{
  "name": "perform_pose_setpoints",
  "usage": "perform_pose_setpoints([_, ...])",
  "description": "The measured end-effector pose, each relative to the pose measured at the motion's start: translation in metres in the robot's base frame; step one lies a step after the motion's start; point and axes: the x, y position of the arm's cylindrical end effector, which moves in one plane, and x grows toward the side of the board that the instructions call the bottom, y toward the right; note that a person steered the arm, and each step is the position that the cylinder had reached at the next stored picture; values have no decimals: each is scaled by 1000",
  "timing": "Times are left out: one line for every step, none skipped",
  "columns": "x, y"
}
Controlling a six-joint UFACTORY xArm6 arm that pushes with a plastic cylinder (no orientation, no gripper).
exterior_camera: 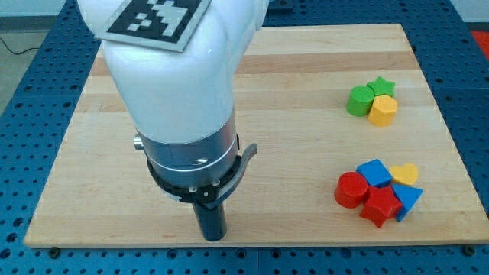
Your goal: Separate the group of green blocks and yellow hexagon
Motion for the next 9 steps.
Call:
perform_pose_setpoints([-40, -9])
perform_pose_setpoints([-110, -10])
perform_pose_setpoints([-157, 14])
perform_pose_setpoints([-163, 75])
perform_pose_setpoints([-162, 128])
perform_pose_setpoints([-153, 192])
perform_pose_setpoints([-144, 245])
perform_pose_setpoints([-148, 303])
perform_pose_setpoints([-181, 315])
